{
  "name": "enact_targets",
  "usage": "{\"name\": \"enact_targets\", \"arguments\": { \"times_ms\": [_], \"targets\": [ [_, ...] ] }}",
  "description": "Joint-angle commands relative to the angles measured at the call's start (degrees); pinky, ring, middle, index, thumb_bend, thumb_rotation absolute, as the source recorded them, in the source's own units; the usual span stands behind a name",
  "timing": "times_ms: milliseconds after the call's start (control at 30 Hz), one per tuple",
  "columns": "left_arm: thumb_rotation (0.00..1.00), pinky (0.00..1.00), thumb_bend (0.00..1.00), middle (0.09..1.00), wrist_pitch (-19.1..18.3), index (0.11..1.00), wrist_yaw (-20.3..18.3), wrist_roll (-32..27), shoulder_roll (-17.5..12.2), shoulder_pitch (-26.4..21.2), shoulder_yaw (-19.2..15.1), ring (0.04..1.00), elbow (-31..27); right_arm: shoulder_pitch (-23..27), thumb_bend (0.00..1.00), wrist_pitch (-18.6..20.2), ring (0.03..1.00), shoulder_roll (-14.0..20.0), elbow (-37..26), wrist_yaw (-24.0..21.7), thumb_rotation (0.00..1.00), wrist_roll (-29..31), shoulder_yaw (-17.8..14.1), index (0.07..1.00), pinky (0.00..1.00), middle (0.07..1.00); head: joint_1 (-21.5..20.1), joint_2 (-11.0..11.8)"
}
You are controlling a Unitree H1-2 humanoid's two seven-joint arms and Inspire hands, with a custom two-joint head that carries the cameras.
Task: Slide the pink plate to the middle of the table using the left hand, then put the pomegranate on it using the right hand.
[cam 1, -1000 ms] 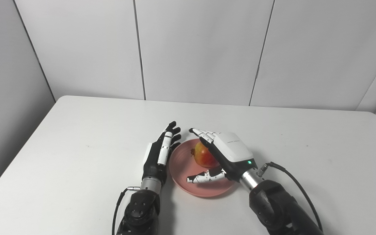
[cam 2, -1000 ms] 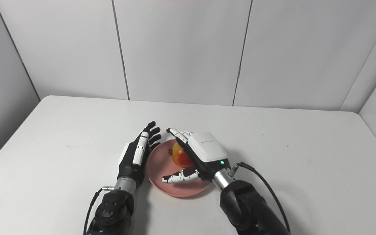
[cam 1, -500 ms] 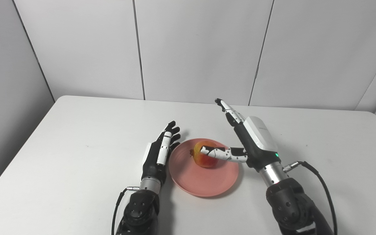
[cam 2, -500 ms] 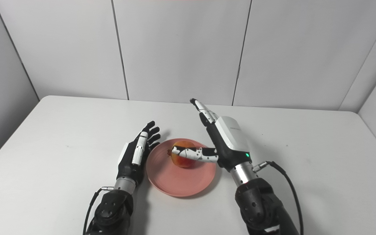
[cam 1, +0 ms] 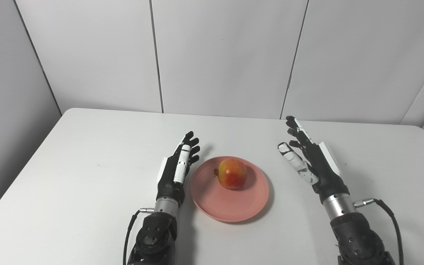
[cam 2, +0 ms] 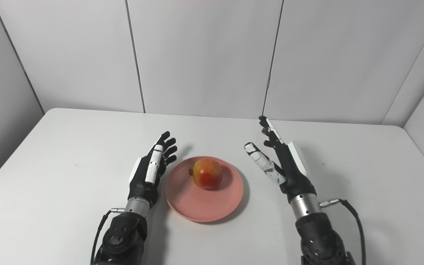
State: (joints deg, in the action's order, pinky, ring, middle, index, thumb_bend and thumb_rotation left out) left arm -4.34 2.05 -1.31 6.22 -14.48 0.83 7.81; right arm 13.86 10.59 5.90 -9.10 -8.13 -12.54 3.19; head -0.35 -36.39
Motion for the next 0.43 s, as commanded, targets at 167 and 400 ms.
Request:
{"name": "enact_targets", "arguments": {
  "times_ms": [167, 400],
  "targets": [
    [1.00, 0.91, 0.39, 0.937, -0.59, 0.923, -1.62, -0.74, -1.01, -1.01, 0.17, 0.925, -3.13, 0.49, 0.56, 2.54, 0.991, -2.67, -1.22, -0.50, 1.00, 11.05, -3.22, 0.992, 0.97, 0.999, -0.58, 0.50],
    [1.00, 0.93, 0.39, 0.950, -1.52, 0.940, -2.12, -0.60, -1.57, -0.92, 0.56, 0.938, -3.87, -0.18, 0.36, 1.85, 1.000, -2.81, -0.57, -0.56, 1.00, 13.88, -2.89, 1.000, 1.00, 1.000, -0.62, 0.69]
  ]
}}
